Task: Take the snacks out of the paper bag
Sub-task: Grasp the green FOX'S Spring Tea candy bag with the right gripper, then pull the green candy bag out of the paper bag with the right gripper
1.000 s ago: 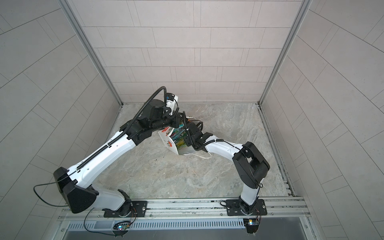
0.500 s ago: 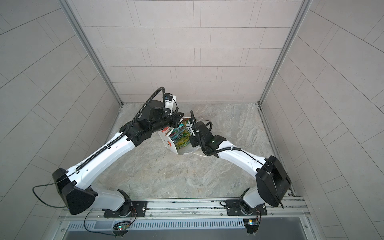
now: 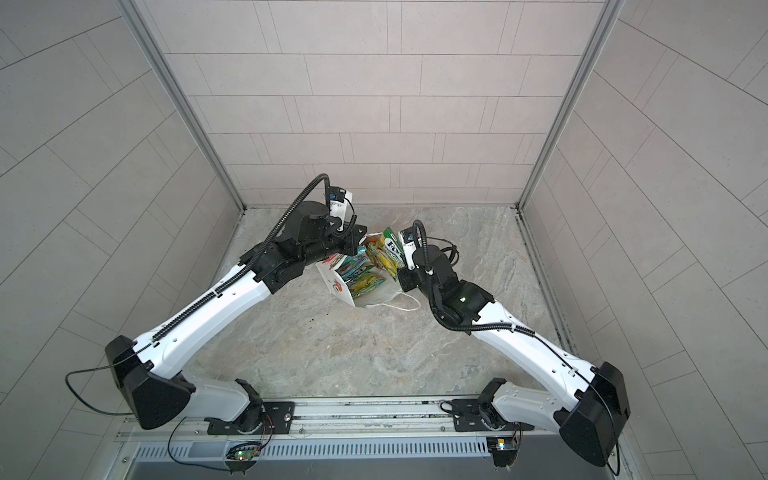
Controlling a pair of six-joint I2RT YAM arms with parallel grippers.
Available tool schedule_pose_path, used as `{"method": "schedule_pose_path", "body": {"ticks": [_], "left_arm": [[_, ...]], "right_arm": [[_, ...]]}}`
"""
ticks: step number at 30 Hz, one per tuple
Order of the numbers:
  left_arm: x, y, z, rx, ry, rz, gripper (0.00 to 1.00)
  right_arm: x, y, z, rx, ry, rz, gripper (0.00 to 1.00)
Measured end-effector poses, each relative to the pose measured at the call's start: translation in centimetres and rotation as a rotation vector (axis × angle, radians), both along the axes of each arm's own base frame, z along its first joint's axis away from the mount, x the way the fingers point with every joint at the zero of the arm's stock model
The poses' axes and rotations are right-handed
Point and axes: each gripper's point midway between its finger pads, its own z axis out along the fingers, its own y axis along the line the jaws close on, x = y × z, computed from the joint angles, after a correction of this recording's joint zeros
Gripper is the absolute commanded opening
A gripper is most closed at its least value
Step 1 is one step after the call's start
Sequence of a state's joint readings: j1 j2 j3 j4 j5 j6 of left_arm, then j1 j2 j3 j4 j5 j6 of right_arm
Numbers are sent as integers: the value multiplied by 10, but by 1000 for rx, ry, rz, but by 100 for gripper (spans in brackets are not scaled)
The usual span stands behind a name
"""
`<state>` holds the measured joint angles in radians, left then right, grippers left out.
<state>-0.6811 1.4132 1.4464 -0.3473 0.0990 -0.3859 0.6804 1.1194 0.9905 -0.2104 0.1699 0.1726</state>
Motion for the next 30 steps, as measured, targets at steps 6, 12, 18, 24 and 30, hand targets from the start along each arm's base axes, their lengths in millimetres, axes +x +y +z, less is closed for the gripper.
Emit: {"method": "schedule_pose_path", "body": {"ticks": [6,12,18,24,30], "left_arm": [[0,0,-2,0,4,-1,0],[-1,-1,-2,-1,8,-8,0],[-2,-1,-3,-1,9,-10,0],[-2,-2,-4,0,12,-11,0],[-3,-3,-4,-3,15,-23,0]], "right_arm": [[-8,-18,24,-14,-57,-37,0],[-12,-35,59,-6,-123,-81,0],[-14,-55,92,19,-182,-135,0],[-12,-79,108,29,-192,-204,0],[4,-111,92,50,-122,-300,0]]}}
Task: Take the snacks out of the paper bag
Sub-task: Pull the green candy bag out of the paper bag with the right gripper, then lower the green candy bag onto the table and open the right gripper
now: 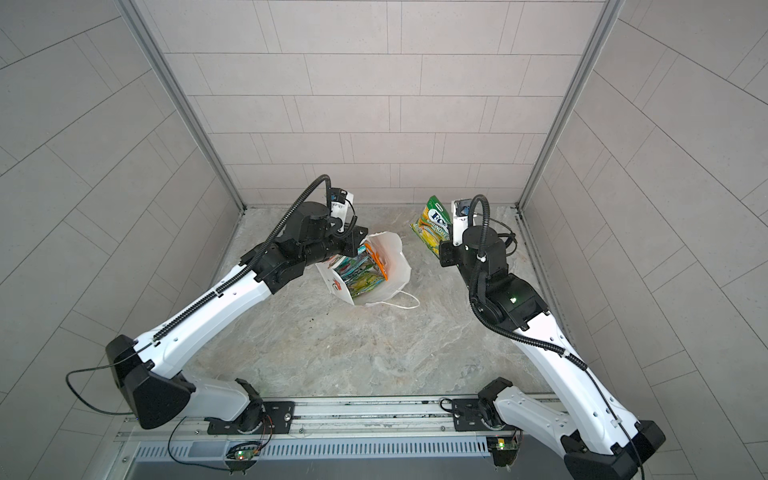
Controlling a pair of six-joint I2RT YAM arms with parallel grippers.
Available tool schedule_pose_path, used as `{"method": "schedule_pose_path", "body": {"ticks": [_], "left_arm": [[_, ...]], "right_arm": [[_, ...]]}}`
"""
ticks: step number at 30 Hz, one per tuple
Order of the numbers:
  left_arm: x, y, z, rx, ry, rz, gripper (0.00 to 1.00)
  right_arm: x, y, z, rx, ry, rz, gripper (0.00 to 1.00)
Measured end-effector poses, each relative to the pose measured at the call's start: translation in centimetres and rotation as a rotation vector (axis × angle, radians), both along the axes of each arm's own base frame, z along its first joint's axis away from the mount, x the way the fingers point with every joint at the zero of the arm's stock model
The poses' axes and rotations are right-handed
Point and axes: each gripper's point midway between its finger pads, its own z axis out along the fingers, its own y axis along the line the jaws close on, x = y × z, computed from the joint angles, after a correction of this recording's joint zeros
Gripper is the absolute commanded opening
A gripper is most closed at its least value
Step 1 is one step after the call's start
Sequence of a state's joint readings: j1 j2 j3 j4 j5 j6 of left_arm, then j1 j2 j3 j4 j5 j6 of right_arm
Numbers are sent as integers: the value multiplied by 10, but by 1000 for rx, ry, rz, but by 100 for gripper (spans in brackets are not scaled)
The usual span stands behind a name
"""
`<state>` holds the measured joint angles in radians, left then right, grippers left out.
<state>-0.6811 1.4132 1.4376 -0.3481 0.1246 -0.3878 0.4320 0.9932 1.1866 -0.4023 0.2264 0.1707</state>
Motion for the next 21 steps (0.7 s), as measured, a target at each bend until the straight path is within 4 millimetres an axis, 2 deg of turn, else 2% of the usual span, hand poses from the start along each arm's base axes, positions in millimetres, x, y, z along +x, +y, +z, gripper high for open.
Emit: {"method": "schedule_pose_path", "body": {"ticks": [4,7,12,17,21], "left_arm": [[-1,-1,0,-3,3,-8,0],[-1,-2,0,-3,4,-11,0],[-4,0,-5,1,9,-12,0],[-5,1,-5,0,9,-16,0],[-6,0,-5,-1,9,-21,0]], "right_arm": [[18,-20,-25,64,79,-44,0],[29,-26,-54,112,155,-47,0],[48,-24,-99,203,264,-24,0],[70,-19,-133,312,333,9,0],[91,-6,-156,388,372,60,0]]}}
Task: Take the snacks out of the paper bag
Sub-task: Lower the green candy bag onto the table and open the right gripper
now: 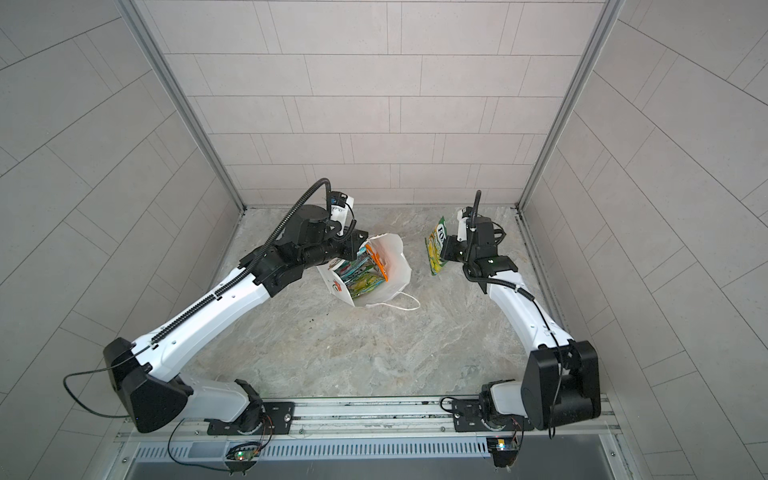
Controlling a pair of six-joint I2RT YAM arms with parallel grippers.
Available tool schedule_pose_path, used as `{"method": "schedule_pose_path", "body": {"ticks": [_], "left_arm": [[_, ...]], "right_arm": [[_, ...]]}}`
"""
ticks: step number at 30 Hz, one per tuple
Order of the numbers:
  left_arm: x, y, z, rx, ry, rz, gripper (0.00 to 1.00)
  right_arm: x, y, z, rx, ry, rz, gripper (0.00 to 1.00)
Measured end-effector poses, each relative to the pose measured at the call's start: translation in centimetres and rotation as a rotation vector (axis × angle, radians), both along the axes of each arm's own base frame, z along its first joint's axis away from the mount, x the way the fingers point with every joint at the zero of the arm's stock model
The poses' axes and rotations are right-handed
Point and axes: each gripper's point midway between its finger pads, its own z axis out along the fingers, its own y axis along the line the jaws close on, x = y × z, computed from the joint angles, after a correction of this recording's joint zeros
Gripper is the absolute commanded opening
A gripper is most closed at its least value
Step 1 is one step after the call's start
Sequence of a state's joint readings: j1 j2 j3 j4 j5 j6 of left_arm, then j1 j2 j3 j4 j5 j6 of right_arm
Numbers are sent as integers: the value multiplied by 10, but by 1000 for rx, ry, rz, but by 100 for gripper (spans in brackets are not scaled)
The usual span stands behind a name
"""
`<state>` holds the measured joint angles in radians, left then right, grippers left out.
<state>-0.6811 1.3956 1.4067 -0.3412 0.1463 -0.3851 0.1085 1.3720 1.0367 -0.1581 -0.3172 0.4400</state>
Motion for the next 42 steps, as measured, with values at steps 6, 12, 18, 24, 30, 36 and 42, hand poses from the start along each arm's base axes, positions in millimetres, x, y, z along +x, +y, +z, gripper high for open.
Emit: {"method": "schedule_pose_path", "body": {"ticks": [6,12,18,24,30,36,42], "left_arm": [[-1,0,-2,2,5,-3,0],[-1,-1,-3,2,8,-5,0],[-1,-1,-4,2,8,-6,0],[-1,-1,-4,3,8,-6,0],[-1,-1,-4,2,9,-6,0],[-1,-1,-4,2,9,-6,0],[-1,-1,-4,3,9,-6,0]], "right_arm": [[29,17,-30,138,25,64,0],[51,16,-74,216,96,67,0],[68,8,-77,224,88,64,0],[76,-2,-90,194,113,50,0],[89,-12,-105,143,151,20,0],[90,-25,-117,85,182,-32,0],[91,-40,-129,49,218,-91,33]]}}
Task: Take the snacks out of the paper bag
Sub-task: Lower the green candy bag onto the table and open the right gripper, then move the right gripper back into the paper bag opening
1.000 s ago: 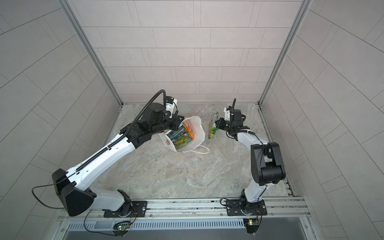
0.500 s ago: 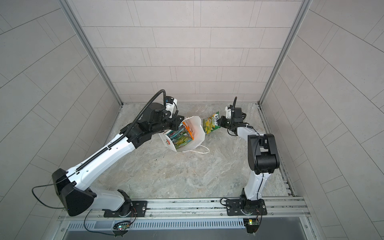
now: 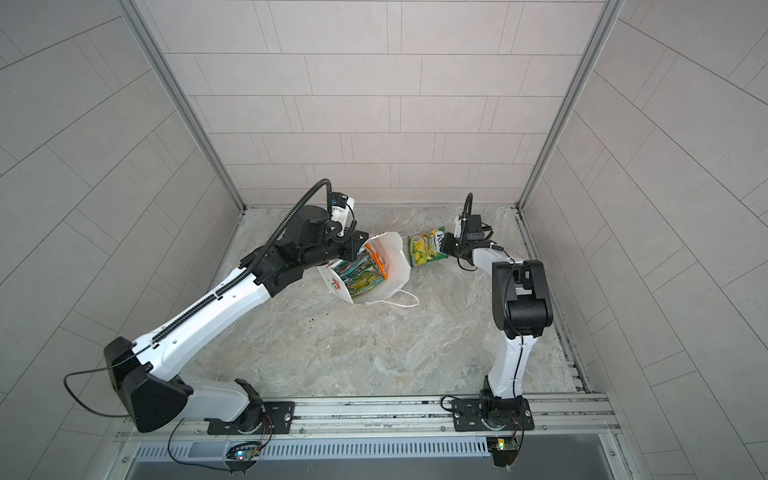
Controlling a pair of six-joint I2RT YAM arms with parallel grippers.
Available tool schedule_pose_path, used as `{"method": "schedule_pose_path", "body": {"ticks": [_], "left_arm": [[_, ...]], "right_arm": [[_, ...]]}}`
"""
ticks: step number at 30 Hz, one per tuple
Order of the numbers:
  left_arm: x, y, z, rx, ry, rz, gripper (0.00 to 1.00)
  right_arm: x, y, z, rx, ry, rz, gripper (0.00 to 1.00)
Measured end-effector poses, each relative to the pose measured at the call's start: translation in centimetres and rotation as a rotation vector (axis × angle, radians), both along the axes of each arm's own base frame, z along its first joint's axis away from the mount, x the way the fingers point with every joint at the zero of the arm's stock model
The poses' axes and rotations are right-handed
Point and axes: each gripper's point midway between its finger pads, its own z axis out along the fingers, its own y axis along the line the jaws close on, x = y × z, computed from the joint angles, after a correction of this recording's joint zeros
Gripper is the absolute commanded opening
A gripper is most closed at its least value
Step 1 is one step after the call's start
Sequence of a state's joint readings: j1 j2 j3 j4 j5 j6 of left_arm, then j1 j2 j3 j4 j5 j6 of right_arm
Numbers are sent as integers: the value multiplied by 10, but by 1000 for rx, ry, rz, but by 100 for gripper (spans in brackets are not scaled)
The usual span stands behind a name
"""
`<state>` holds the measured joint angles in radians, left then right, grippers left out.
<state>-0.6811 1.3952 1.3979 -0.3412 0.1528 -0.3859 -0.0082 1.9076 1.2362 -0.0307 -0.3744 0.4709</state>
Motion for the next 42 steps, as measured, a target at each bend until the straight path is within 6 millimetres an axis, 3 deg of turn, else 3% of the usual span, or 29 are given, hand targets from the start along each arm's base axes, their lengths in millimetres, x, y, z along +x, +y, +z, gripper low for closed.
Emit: {"method": "schedule_pose_path", "body": {"ticks": [4,9,17,25,30,35,42], "left_arm": [[0,0,-1,1,2,0,0],[0,0,-2,3,3,0,0],[-3,2,-2,4,4,0,0],[-4,3,0,-1,1,-2,0],[-4,2,0,-3,3,-3,0],[-5,2,0,-7,6,-6,0],[-6,0,0,-9,8,-12,0]], "right_arm": [[-1,-11,-3,-36,14,-27,47],[-9,-18,1,-70,14,-48,51],[-42,-18,45,-58,-56,-65,52],[-84,-3,89,-3,-143,-18,52],[-106,23,124,35,-231,82,52],[-131,71,159,76,-327,255,52],[-162,126,179,118,-382,453,51]]}}
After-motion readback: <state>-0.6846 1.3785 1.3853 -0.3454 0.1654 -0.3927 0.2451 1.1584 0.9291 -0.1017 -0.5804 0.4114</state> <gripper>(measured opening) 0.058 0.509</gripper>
